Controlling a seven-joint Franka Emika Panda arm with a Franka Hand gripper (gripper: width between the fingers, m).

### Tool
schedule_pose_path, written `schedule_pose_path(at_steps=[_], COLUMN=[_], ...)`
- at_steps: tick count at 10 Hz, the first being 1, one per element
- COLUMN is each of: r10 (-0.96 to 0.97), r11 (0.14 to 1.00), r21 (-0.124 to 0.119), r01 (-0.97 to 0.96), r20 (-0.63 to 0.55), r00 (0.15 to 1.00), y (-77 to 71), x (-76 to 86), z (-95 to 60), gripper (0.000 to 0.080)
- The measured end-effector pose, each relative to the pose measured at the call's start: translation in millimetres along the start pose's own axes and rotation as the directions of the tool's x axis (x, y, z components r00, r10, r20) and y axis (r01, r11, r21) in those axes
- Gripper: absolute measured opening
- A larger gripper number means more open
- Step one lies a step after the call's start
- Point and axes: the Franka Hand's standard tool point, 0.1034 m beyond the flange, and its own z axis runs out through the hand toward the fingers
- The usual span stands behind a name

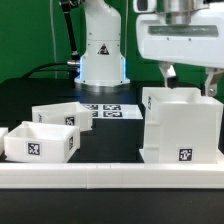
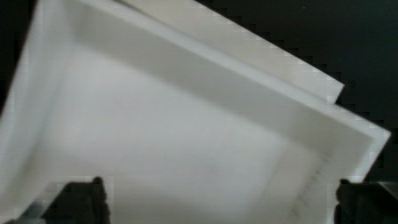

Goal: Assemble drawer

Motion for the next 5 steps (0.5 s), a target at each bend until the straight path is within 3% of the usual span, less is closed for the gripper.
schedule_pose_path(at_steps=[2, 5], r10=[-0.2, -0.16], r11=[0.98, 0.987], r21=[-0.008, 0.0], r01=[0.2, 0.16], r20=[-0.002, 0.009], r00=[0.98, 0.987], y=[18.1, 22.4], x=[10.8, 10.7], z=[-3.6, 0.6], gripper=[0.0649, 0.0649])
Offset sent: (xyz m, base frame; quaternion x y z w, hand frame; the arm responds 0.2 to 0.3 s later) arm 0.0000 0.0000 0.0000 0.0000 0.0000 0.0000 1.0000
